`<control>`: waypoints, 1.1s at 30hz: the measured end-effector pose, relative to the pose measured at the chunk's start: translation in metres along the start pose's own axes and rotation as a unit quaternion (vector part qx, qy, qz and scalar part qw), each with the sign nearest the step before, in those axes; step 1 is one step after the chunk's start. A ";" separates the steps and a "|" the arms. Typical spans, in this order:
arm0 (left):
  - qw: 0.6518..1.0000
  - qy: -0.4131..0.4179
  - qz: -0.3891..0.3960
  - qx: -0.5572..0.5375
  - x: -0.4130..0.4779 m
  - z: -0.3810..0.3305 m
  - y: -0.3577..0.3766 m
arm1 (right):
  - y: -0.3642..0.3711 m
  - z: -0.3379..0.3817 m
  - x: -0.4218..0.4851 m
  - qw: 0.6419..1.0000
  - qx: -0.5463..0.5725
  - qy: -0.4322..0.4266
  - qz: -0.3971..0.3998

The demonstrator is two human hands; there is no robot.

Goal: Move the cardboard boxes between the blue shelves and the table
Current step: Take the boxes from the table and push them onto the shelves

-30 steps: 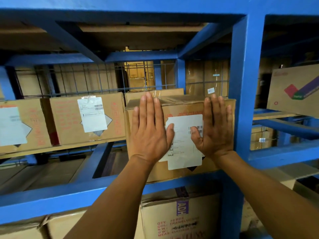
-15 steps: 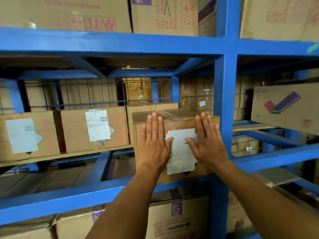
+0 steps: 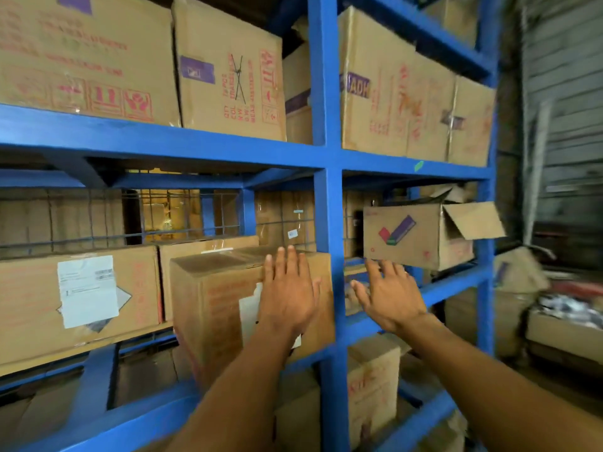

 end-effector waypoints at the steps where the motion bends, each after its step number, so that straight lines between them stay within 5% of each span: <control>1: 1.000 0.025 -0.003 0.008 0.003 -0.010 -0.001 | -0.005 -0.008 -0.008 1.000 -0.008 0.020 -0.004; 8: 0.967 0.227 -0.096 -0.068 0.003 -0.078 -0.013 | -0.056 -0.061 -0.087 0.977 -0.046 0.209 -0.028; 15: 0.889 0.369 -0.218 -0.160 -0.066 -0.121 -0.069 | -0.111 -0.061 -0.222 0.914 -0.129 0.383 -0.009; 21: 0.834 0.468 -0.121 -0.267 -0.133 -0.191 -0.114 | -0.181 -0.059 -0.335 0.849 -0.197 0.489 -0.024; 33: 0.659 0.603 -0.131 -0.430 -0.287 -0.309 -0.242 | -0.301 -0.049 -0.533 0.710 -0.287 0.640 -0.056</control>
Point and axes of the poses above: each hand's wrist, its own x-axis towards the middle knuckle, its own y-axis out of the palm, z = x × y, the point moved 5 cm from there along x, towards the middle knuckle, and after that the axes turned 15 degrees about z, right-handed, at the moved point
